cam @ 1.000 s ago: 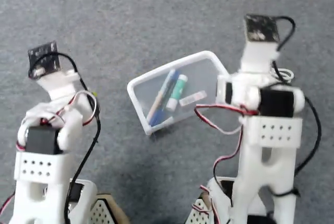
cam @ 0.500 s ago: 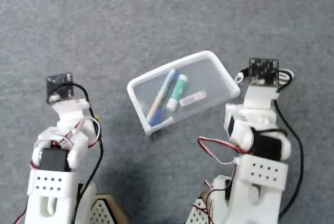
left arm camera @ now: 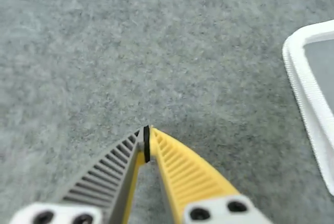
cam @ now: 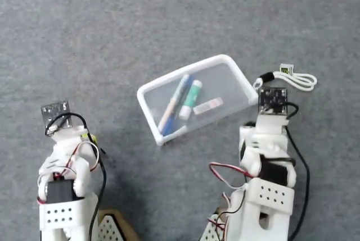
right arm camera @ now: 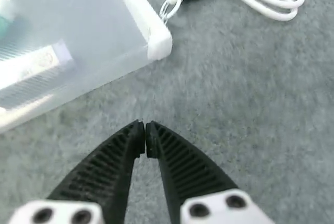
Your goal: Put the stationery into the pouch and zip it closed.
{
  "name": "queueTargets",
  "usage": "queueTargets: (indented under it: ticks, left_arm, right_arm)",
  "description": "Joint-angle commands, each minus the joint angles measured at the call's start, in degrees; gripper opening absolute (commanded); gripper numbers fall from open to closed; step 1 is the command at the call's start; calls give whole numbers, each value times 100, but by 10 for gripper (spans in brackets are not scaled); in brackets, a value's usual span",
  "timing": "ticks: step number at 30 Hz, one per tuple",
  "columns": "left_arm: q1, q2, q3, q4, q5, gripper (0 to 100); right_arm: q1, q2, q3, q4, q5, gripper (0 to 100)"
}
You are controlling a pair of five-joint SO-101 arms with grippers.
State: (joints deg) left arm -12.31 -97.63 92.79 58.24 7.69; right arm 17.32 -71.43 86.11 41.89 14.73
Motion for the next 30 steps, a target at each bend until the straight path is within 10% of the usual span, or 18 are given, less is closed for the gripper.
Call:
queueTargets:
  ticks: [1,30]
  left_arm:
    - [-180,-492,286,-114,-44,29]
    - [-303,-633,444,651,-44,29]
  right_arm:
    - [70,-66,154,-334,53,13]
    - [44,-101,760,132,18,13]
